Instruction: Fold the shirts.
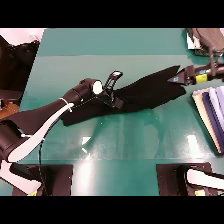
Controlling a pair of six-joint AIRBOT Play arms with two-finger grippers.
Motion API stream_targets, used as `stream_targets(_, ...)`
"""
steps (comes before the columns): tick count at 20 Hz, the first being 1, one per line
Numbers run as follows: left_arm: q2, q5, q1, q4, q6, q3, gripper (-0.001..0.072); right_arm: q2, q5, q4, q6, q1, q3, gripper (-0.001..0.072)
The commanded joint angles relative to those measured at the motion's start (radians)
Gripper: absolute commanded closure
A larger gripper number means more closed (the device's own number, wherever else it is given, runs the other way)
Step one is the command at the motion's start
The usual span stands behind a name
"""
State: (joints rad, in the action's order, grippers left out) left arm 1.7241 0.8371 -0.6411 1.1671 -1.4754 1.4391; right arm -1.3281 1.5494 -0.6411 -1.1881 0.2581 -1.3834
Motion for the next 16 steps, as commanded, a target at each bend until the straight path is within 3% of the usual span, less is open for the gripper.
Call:
stream_targets(1, 0.002, 0.0, 0.0, 0.001, -0.002, 0.034, 0.0686, 0.056, 0.048, 0.008, -0.093, -0.001, -0.106, 0.0687)
stream_targets(5, 0.002, 0.116, 0.025, 0.009, 0.026, 0.164, 0.0686, 0.053, 0.047, -0.146, -0.201, -0.09, -0.192, 0.0687)
stream_targets(10, -0.008, 0.35, 0.142, 0.081, 0.054, 0.293, 0.0687, -0.052, 0.036, -0.255, -0.305, -0.38, -0.384, 0.0687)
stream_targets(16, -0.246, 0.431, 0.381, 0.26, 0.071, 0.293, 0.0686, -0.333, -0.032, -0.356, -0.407, -0.719, -0.665, 0.0687)
